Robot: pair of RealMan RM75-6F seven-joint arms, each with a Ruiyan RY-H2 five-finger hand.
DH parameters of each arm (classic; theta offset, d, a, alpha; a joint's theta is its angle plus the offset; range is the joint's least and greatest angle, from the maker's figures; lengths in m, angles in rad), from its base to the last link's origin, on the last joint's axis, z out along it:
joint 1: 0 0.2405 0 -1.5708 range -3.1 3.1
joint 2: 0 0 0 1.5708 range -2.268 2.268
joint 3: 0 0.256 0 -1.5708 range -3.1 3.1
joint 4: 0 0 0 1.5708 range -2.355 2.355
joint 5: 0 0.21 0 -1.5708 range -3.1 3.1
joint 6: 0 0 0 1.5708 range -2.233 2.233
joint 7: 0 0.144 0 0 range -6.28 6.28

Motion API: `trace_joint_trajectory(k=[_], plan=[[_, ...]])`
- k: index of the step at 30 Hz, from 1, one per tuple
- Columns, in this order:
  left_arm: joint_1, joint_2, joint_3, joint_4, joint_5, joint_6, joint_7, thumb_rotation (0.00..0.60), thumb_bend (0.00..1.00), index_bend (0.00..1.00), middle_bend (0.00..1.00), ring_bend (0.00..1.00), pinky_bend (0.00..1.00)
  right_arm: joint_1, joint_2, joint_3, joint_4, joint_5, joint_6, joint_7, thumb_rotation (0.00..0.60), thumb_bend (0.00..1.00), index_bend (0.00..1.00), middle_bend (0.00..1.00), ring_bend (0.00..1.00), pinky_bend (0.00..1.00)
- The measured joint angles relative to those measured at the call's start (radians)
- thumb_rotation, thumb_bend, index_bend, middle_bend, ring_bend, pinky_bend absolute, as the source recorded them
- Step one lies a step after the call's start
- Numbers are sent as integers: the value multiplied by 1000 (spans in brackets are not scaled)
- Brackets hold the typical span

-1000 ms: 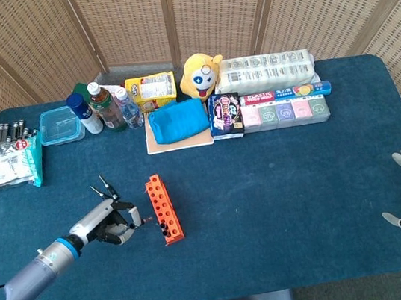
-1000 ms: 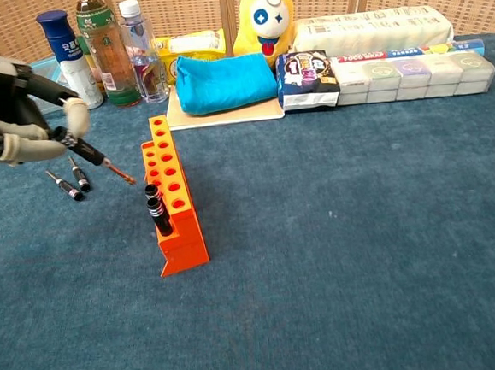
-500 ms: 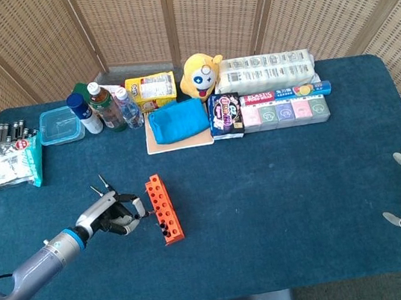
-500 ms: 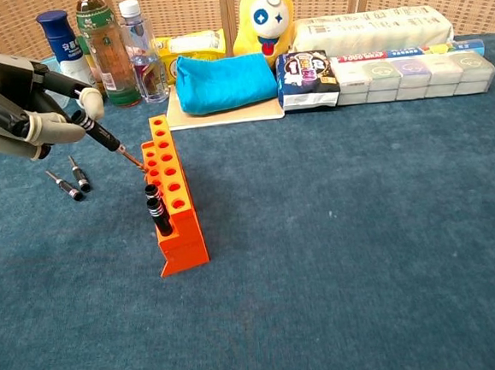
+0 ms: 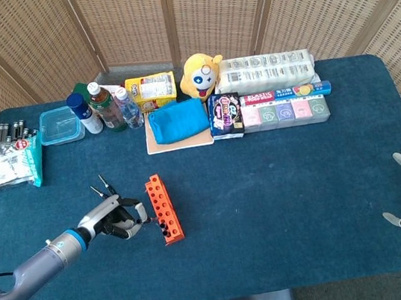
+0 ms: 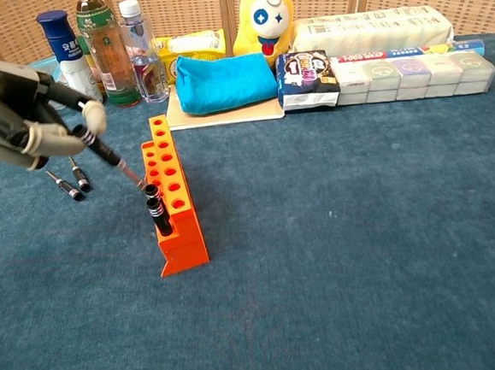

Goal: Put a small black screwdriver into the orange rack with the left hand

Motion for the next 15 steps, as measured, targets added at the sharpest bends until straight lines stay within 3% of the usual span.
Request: trace_joint_trajectory(k=[15], plan=[[-96, 46, 46, -15, -174, -35, 102, 600, 466, 625, 1000, 1000, 1000, 2, -2, -2, -2, -2, -3, -9, 600, 0, 15, 27, 45, 81]])
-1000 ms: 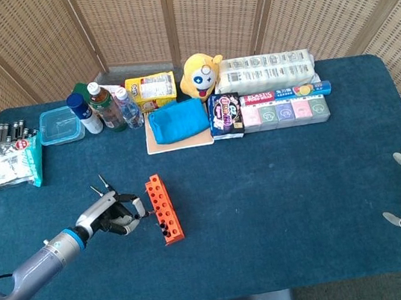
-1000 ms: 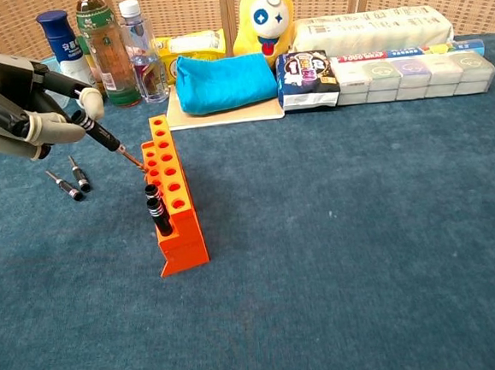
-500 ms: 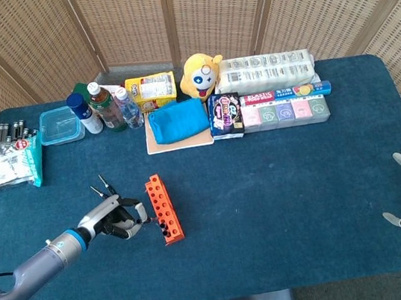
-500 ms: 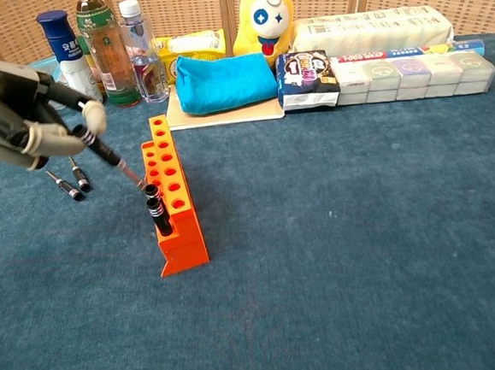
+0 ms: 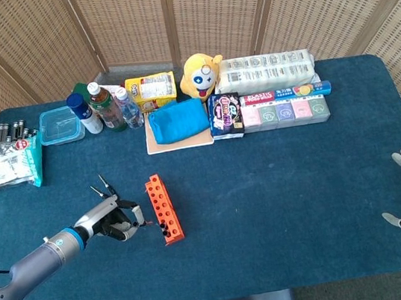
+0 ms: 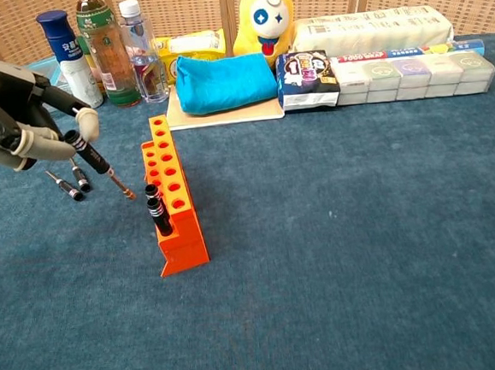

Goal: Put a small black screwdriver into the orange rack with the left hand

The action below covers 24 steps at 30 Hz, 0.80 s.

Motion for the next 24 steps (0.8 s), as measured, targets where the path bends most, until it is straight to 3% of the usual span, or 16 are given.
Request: trace_joint_trajectory(k=[15, 24], plan=[[-82, -39, 9, 56, -159, -41, 13, 600, 465, 625, 1000, 1000, 1000, 0, 2, 1, 1, 2, 0, 6, 600, 0, 14, 27, 45, 81], [-104, -26, 14, 21, -172, -61, 55, 600, 464, 624, 1000, 1000, 1000, 1, 1, 0, 1, 3, -1, 3, 600, 0, 15, 27, 45, 81]])
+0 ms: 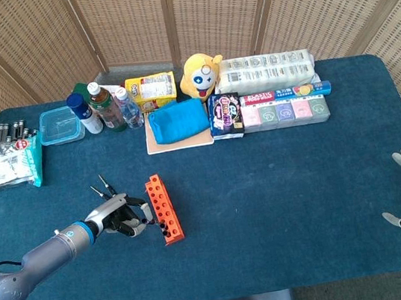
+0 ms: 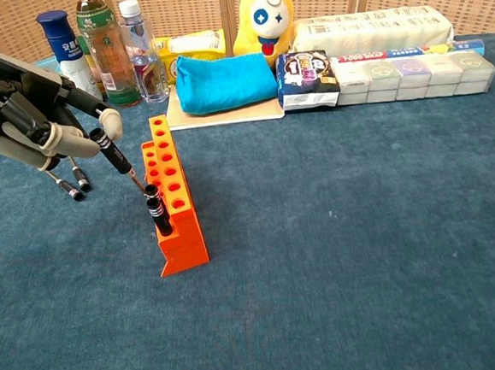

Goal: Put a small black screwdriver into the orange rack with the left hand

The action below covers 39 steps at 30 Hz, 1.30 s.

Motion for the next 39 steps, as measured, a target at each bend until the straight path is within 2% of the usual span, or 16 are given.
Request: trace_joint_trajectory(k=[27, 39], plan=[[-46, -48, 58, 36, -90, 48, 68, 600, 463, 627, 1000, 1000, 1000, 1, 2, 0, -1, 3, -4, 2, 600, 0, 15, 27, 45, 81], [-59, -63, 55, 37, -122, 55, 79, 600, 463, 627, 1000, 1000, 1000, 0, 7, 1, 0, 8, -4, 10, 600, 0, 15, 27, 45, 81]])
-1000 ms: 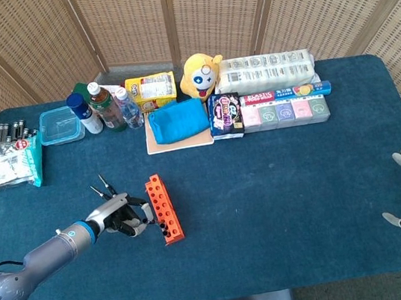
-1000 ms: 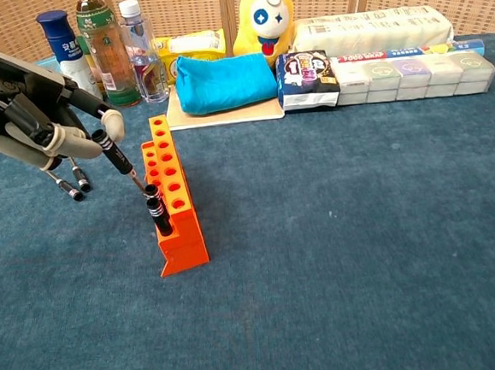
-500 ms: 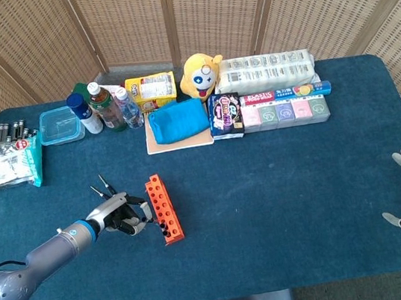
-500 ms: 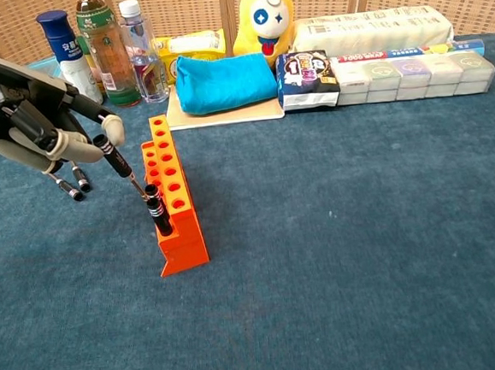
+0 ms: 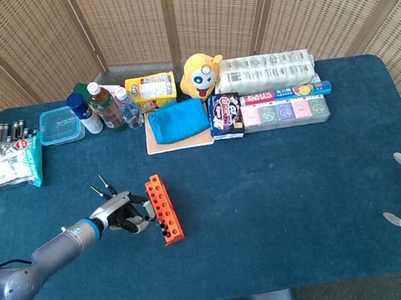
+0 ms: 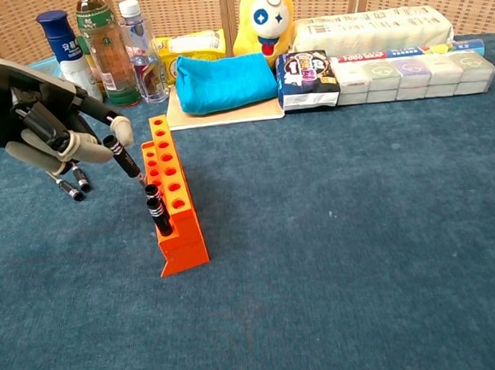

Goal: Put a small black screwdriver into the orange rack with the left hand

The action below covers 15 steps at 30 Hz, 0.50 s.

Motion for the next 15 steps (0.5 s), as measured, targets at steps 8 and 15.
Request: trace_joint_trajectory(k=[8, 15], plan=[[7, 9, -12, -7, 0, -8, 0, 600, 463, 627, 1000, 1000, 1000, -1, 2, 0, -1, -1, 1, 2, 600, 0, 15, 27, 45, 81], [7, 0, -9, 3, -3, -16, 4, 600, 463, 627, 1000, 1000, 1000, -1, 3, 0, -1, 0, 0, 4, 600, 0, 15, 27, 45, 81]])
